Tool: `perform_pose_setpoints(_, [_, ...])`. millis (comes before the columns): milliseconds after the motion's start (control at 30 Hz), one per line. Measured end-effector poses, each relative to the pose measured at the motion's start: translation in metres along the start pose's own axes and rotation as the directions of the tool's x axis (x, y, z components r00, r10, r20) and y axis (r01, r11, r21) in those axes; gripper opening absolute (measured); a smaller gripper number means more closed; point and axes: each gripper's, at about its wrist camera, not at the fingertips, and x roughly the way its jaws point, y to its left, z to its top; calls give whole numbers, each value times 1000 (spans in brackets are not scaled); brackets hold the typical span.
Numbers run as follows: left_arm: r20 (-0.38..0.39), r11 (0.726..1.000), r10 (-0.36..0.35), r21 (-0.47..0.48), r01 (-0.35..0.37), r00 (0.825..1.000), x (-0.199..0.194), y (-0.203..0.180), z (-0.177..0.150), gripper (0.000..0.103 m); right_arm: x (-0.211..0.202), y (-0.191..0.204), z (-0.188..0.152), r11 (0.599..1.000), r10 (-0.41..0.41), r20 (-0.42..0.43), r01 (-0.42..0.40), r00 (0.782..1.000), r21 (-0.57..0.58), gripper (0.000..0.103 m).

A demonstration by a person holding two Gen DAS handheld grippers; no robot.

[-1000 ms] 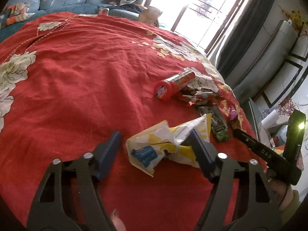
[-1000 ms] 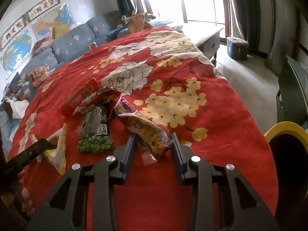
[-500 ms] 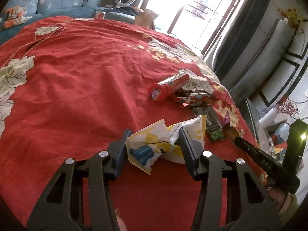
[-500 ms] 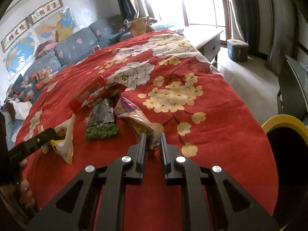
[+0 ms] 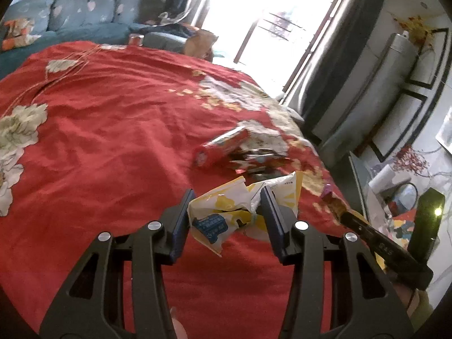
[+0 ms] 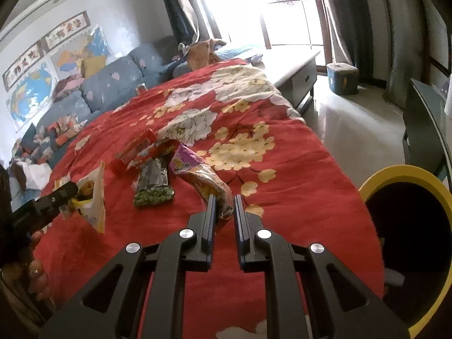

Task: Collect trash
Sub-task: 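Carry the snack bag and chip bag with both tools over the bin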

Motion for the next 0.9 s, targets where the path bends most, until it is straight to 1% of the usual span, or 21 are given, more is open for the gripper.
perform_pose_setpoints(100, [8, 999, -31, 31, 31, 999, -6, -15, -1, 40, -9, -5, 2, 1000, 0, 19, 0, 1000, 10, 12])
perform_pose_setpoints(333, [13, 993, -79, 91, 77, 997, -11, -45, -3, 40, -29, -20, 5, 999, -16, 63, 14, 998, 33, 12])
perform_pose_setpoints(700, [-14, 973, -141, 182, 141, 990, -8, -92, -14, 40, -55, -50, 8, 995, -59, 111, 49, 992, 88, 12])
perform_pose_setpoints(900, [-28, 962, -160, 218, 162, 987, -3, -112, -18, 40, -65, -70, 8, 989, -88, 126, 72, 988, 125, 12])
